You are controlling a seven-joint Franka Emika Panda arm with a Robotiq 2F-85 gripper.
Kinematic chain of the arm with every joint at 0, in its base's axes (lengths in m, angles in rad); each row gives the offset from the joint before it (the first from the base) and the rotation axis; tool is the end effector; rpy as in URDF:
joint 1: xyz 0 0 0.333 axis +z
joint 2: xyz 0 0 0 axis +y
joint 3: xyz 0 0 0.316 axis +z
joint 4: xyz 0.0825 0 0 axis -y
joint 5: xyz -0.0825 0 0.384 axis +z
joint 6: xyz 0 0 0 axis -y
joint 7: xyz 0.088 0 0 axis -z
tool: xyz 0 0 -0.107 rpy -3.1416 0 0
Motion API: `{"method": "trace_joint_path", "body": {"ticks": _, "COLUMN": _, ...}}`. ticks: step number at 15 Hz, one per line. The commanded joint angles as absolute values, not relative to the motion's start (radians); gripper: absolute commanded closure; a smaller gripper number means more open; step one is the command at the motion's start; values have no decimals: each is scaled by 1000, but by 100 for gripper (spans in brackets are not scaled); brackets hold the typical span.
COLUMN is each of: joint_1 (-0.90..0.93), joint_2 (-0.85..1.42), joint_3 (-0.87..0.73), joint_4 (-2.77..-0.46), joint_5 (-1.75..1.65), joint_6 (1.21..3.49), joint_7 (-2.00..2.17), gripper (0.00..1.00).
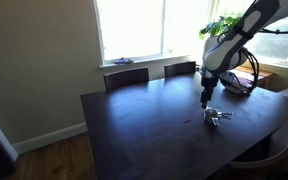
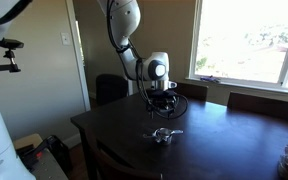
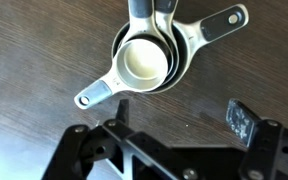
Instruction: Unstack the silver measuring cups
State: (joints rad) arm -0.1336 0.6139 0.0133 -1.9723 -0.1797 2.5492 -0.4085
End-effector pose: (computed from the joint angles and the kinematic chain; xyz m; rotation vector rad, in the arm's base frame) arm 0.6018 -0.0704 0.1507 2.9903 0.6639 -0.0897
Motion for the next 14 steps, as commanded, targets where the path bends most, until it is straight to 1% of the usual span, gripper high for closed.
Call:
{"method": "trace_joint_path", "body": {"ticks": 1, "joint_1": -107, "joint_2": 551, "joint_3": -22, "joint_4": -2015, "joint_5": -170, "joint_6": 2468, "joint_7": -295, "gripper": 0}}
{"method": "trace_joint_path", "body": {"ticks": 8, "joint_1": -117, "joint_2": 600, "joint_3": -12, "joint_4": -1972, "joint_5": -119, "joint_6": 2411, "joint_7": -232, "gripper": 0}}
{"method": "trace_joint_path", "body": {"ticks": 14, "joint_1": -119, "joint_2": 651, "joint_3": -13, "joint_4": -1941, "joint_5": -102, "joint_6": 2415, "joint_7": -196, "gripper": 0}}
